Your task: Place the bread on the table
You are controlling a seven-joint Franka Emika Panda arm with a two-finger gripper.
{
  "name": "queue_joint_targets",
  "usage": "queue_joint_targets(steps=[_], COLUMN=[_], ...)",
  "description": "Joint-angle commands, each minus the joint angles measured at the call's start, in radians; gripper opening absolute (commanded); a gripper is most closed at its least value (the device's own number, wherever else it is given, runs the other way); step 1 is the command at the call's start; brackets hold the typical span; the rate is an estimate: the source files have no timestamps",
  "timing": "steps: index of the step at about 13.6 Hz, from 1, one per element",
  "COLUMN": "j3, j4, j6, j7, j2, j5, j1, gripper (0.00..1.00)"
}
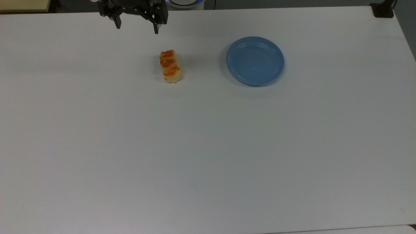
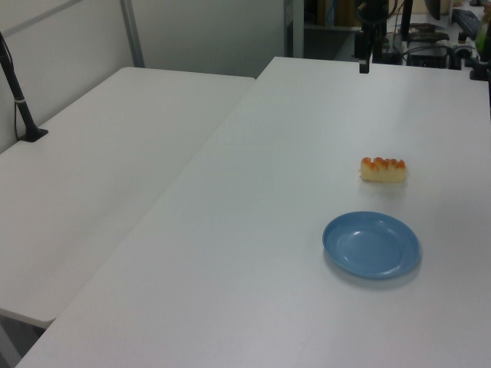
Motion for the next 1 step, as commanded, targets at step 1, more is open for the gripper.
queue_joint_targets(steps=[1], j3=[0.002], j4=[0.016], j6=[-0.032], j7=[0.002], j2=[-0.003], j5=[0.019], j1=[-0.006], gripper=[1.0])
